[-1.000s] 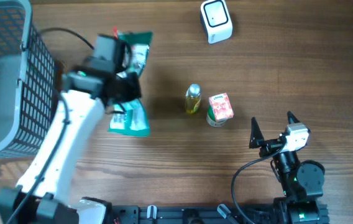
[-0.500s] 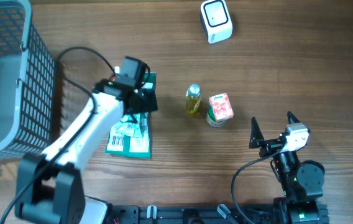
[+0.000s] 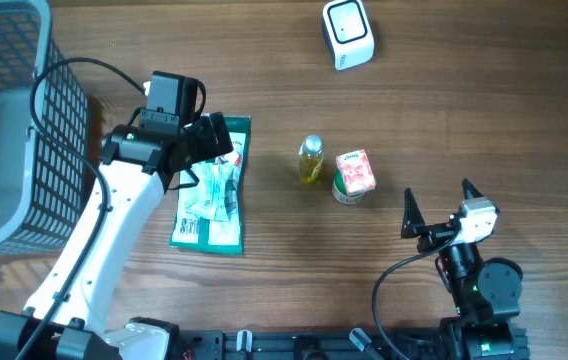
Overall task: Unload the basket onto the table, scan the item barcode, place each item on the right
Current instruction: 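Lay the glove packet on the table left of the bottle, then move the right gripper over the Kleenex pack on the jar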
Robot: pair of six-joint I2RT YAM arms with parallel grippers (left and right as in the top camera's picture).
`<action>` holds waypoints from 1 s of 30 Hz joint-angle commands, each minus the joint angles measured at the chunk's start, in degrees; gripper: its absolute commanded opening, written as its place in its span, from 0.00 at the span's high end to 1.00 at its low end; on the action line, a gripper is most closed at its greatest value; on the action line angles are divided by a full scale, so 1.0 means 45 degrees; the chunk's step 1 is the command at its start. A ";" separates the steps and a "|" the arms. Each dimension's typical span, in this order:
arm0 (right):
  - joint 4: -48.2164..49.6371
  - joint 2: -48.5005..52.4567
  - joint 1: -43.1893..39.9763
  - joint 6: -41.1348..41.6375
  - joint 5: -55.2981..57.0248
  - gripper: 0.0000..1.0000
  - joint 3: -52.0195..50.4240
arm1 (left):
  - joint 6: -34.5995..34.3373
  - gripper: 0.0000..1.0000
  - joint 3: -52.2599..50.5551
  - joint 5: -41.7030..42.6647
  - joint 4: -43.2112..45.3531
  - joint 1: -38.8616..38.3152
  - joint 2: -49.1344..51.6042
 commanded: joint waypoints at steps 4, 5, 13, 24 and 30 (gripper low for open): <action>0.0058 -0.0049 0.0024 -0.3201 0.0903 0.00 -0.0010 | 0.0151 0.00 0.0175 -0.0209 -0.0005 0.0058 -0.0024; 0.0243 -0.0049 0.0024 -0.3949 0.0957 0.00 -0.0010 | 0.0151 0.00 0.0175 -0.0209 -0.0005 0.0058 -0.0024; 0.0835 -0.0049 0.0024 -0.3623 -0.6538 0.00 -0.0010 | 0.0151 0.00 0.0175 -0.0209 -0.0005 0.0058 -0.0024; -0.0063 0.0481 0.0024 0.2307 -0.5712 0.00 0.2992 | 0.0151 0.00 0.0175 -0.0209 -0.0005 0.0058 -0.0024; -0.7101 0.7325 0.0024 0.1681 -0.6105 0.00 1.3299 | 0.0151 0.00 0.0175 -0.0209 -0.0005 0.0058 -0.0024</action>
